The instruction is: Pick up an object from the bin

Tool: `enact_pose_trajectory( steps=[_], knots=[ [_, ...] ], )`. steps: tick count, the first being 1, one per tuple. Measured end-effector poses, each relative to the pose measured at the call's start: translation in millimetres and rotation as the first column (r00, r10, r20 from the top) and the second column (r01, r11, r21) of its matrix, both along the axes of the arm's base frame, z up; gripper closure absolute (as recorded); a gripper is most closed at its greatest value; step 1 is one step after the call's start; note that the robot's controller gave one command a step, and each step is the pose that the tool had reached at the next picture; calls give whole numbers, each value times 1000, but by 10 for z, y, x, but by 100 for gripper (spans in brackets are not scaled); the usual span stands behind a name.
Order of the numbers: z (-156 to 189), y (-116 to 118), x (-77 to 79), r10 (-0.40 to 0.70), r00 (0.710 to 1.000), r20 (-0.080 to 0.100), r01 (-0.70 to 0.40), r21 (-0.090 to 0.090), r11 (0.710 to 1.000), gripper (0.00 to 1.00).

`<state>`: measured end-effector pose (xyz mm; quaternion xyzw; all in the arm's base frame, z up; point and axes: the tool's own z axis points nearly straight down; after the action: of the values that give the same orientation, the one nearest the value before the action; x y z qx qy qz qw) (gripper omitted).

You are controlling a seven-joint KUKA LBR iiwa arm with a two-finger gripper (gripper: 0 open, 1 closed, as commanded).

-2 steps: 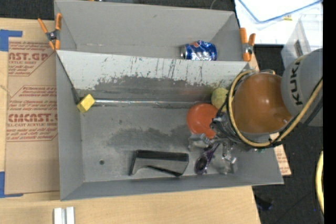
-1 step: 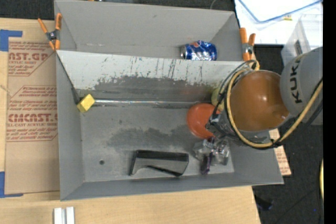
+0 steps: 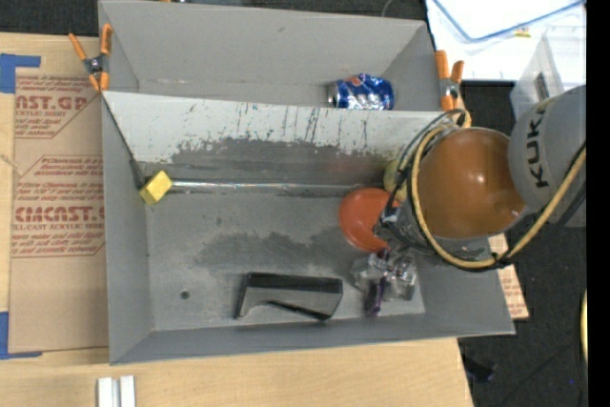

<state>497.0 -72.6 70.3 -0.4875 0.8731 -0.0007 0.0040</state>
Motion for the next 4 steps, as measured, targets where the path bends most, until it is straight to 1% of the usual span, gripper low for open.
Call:
enact_pose_trajectory(
  steps=[1, 3, 4],
  knots=[
    [242, 11, -17, -1, 1000, -6, 1, 2, 1000, 100],
    [650, 19, -19, -1, 1000, -6, 1, 2, 1000, 100],
    [728, 31, -17, -2, 1000, -5, 2, 3, 1000, 100]
  ],
)
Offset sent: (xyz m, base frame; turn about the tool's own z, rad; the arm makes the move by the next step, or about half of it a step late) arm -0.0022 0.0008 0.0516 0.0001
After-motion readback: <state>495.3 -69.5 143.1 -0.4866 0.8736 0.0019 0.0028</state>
